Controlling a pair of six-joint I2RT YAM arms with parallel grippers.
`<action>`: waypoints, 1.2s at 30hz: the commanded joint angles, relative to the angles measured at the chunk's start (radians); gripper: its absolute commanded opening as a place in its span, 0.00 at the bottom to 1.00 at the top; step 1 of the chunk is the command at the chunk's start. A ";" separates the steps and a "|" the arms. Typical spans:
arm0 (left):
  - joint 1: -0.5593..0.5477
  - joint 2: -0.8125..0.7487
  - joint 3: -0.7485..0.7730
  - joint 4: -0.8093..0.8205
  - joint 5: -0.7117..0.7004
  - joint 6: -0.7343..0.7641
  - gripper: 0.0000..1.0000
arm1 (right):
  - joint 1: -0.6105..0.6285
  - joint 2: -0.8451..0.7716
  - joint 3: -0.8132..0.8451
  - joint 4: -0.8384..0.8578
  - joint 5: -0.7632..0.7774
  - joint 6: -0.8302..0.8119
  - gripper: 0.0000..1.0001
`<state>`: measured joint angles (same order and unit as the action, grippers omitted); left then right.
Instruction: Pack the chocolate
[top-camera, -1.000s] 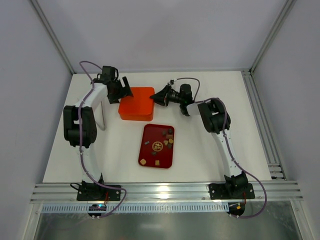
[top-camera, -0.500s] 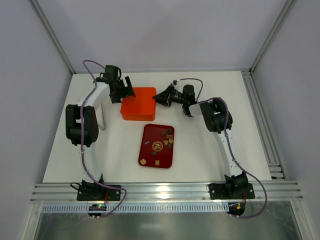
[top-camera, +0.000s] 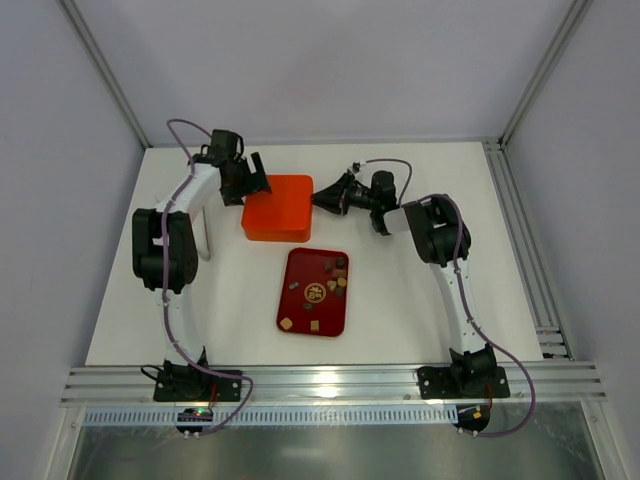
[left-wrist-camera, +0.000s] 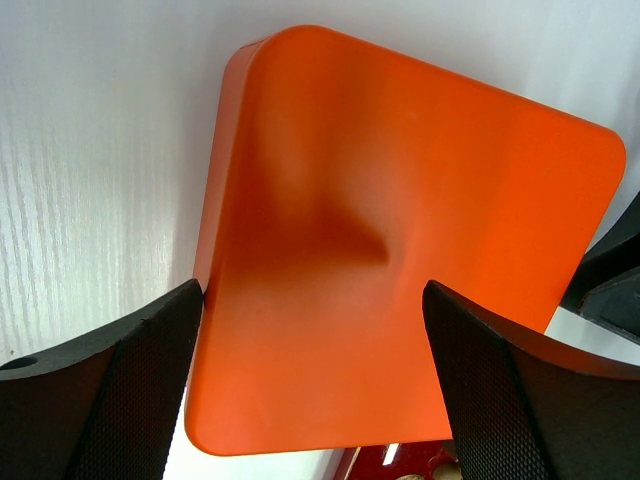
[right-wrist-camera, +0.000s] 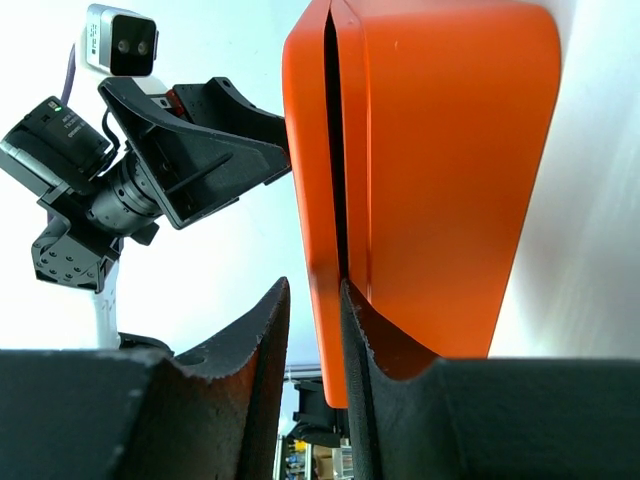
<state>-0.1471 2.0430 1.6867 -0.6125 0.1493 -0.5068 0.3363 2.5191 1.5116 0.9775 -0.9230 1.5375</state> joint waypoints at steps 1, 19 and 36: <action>-0.011 0.005 0.048 -0.009 -0.002 0.019 0.88 | -0.008 -0.077 -0.019 0.018 -0.002 -0.051 0.29; -0.039 0.020 0.085 -0.035 -0.016 0.024 0.88 | -0.028 -0.169 -0.085 -0.198 0.027 -0.275 0.30; -0.072 0.023 0.128 -0.066 -0.022 0.014 0.88 | -0.028 -0.212 -0.113 -0.266 0.046 -0.347 0.52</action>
<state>-0.2081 2.0663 1.7615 -0.6659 0.1318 -0.4927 0.3111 2.3943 1.4082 0.7078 -0.8917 1.2366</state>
